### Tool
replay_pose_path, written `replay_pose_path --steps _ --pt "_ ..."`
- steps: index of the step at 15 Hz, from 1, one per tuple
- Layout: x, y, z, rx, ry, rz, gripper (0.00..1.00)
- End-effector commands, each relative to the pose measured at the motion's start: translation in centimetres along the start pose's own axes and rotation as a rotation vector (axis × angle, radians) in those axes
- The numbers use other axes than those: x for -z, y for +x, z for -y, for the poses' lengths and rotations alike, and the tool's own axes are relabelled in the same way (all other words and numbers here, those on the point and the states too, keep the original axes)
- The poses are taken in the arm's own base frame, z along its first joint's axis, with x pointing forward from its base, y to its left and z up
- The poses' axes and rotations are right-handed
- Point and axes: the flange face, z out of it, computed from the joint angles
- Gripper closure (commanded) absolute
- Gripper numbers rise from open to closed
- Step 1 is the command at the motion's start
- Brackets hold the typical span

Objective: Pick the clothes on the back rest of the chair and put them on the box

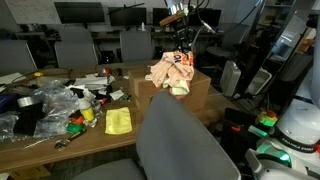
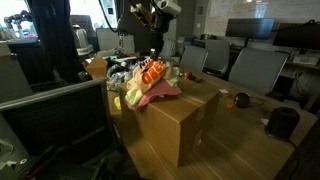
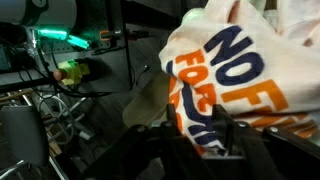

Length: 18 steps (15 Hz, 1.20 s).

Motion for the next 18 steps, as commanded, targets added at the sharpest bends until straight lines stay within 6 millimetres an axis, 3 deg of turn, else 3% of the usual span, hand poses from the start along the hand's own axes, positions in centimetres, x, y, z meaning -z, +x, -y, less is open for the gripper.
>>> replay_pose_path --steps 1,4,5,8,11,18 --pt "0.0 -0.9 1.3 0.076 -0.035 0.050 0.27" --pt "-1.1 -1.3 1.9 0.154 -0.052 0.075 0.03" --pt "-1.5 -1.4 1.9 0.180 -0.064 0.074 0.00" --pt "-3.0 -2.7 1.7 0.344 -0.050 0.053 0.00" --pt "-6.1 -5.3 0.4 0.505 -0.077 0.031 0.00" --pt "-12.2 -10.6 -4.7 0.849 -0.131 -0.075 0.00"
